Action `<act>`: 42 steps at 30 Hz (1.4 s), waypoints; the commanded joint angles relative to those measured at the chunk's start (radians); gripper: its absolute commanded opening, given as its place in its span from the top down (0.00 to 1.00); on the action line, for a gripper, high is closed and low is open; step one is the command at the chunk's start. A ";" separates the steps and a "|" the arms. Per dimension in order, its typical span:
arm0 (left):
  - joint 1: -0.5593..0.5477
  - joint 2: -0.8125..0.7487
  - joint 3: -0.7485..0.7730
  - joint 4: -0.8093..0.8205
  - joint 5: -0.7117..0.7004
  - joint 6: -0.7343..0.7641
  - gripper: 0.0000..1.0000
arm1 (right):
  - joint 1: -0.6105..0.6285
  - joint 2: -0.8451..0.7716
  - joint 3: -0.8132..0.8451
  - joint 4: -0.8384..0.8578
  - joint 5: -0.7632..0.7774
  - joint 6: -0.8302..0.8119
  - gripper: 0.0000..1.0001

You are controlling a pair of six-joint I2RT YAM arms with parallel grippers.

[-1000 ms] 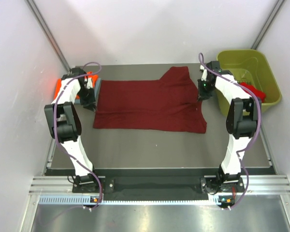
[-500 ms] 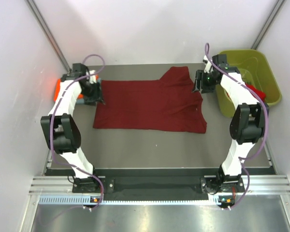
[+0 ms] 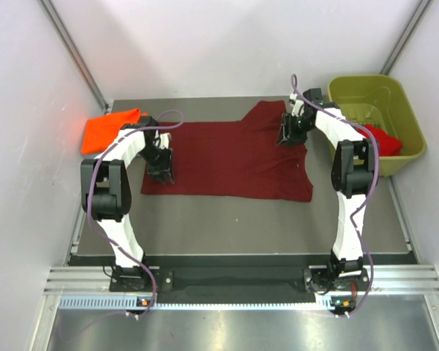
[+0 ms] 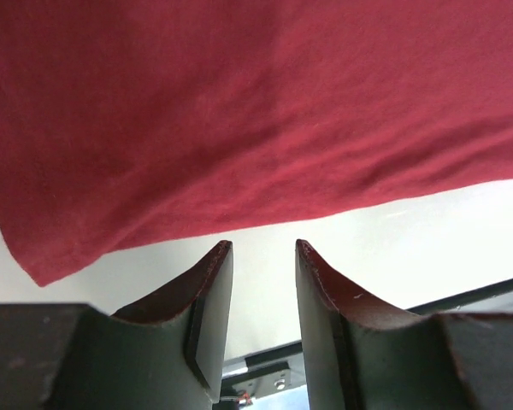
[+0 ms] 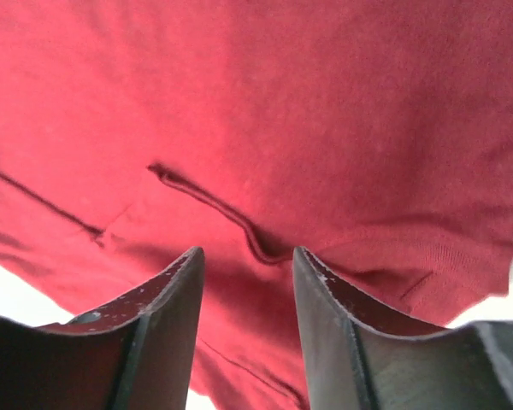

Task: Fold and stack the t-shirts
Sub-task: Fold the tshirt

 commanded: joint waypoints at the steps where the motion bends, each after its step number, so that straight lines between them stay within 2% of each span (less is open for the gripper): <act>1: -0.004 -0.008 -0.028 -0.007 -0.032 0.026 0.60 | 0.023 0.020 0.071 0.031 -0.008 -0.004 0.55; 11: -0.004 -0.009 -0.073 -0.020 -0.009 -0.003 0.60 | 0.092 0.038 0.043 -0.040 0.109 -0.076 0.54; 24: -0.007 -0.006 -0.089 -0.010 -0.012 -0.014 0.60 | 0.075 0.029 -0.015 -0.057 0.201 -0.110 0.55; 25: -0.007 -0.006 -0.094 -0.009 -0.012 -0.014 0.60 | 0.075 0.029 -0.015 -0.058 0.198 -0.111 0.57; 27: -0.007 -0.003 -0.091 -0.007 -0.011 -0.017 0.60 | 0.076 0.032 -0.018 -0.057 0.201 -0.116 0.72; 28: -0.007 -0.002 -0.086 -0.007 -0.011 -0.017 0.60 | 0.075 0.029 -0.018 -0.054 0.202 -0.118 0.81; 29: -0.007 -0.002 -0.077 -0.007 -0.011 -0.019 0.60 | 0.076 0.031 -0.016 -0.054 0.205 -0.116 0.96; 30: -0.007 0.001 -0.074 -0.007 -0.011 -0.020 0.60 | 0.075 0.029 -0.012 -0.051 0.207 -0.116 1.00; 42: -0.016 0.015 -0.067 -0.004 -0.020 -0.020 0.59 | 0.078 0.044 0.132 -0.022 0.192 -0.110 1.00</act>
